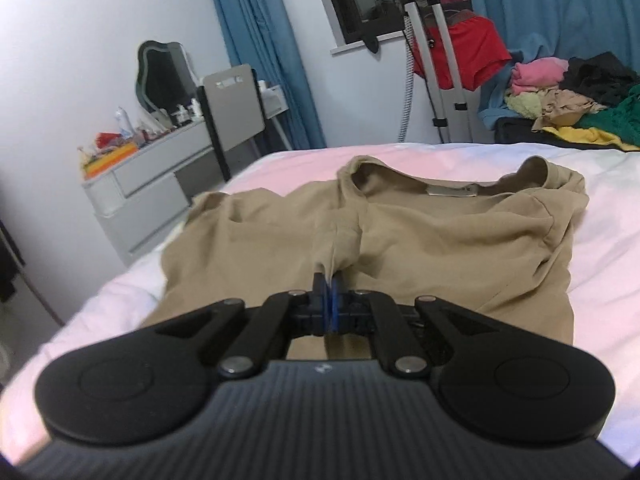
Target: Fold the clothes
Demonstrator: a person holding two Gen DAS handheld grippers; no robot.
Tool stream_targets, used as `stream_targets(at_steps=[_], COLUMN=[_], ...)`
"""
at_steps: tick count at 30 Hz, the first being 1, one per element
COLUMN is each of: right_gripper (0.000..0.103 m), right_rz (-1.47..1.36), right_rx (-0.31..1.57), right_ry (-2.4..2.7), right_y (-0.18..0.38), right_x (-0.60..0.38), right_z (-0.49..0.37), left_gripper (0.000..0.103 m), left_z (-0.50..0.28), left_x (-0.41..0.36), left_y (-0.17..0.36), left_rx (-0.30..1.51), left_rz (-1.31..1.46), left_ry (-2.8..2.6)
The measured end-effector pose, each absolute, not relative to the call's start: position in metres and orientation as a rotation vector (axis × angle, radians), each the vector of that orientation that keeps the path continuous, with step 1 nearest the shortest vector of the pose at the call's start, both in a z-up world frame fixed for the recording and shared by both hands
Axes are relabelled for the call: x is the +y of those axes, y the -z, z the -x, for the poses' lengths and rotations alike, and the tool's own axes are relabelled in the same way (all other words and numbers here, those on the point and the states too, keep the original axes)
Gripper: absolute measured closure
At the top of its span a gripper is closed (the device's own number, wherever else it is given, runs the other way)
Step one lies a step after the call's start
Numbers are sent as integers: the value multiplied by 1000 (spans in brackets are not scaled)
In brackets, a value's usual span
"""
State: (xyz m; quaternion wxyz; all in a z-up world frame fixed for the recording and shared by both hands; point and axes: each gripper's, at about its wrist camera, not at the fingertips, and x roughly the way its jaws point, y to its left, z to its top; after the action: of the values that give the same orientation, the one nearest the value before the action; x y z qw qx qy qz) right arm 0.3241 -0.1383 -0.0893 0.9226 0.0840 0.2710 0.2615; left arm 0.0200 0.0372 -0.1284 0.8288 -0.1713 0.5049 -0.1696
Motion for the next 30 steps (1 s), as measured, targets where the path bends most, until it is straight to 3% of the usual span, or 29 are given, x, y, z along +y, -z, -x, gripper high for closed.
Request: stream_targets(at_steps=[4,8,9,10,11,12,17,30], right_gripper=[97,91,72,57,28,17,19,19], right_rz=[-177,-209,-207,-198,-188,-178,-196,-163], right_rx=[583,585,585,577,564,550,528,422], right_ry=[-483,-440,-433,-430,-433,-436,-397,-252], right_y=[107,102,100,96,92,87,59,8], right_x=[-136,-142,-144,-145,-146,-148,-159,-191], right_z=[-330,-332,-330,-327,-322,-316,-290,-151], left_gripper=[96,78,74,62,52,49,22,18], left_z=[-21,-19,-17,-15,-13,-11,8,53], left_x=[31,32,33,33,33,31,30,72], left_y=[128,120,117,114,110,105,78,20], left_rx=[1072,1050,1034,1018,995,967,808,524], left_rz=[338,308,300,292,277,257,162,121], left_ry=[365,359,361,363,360,353,320,257])
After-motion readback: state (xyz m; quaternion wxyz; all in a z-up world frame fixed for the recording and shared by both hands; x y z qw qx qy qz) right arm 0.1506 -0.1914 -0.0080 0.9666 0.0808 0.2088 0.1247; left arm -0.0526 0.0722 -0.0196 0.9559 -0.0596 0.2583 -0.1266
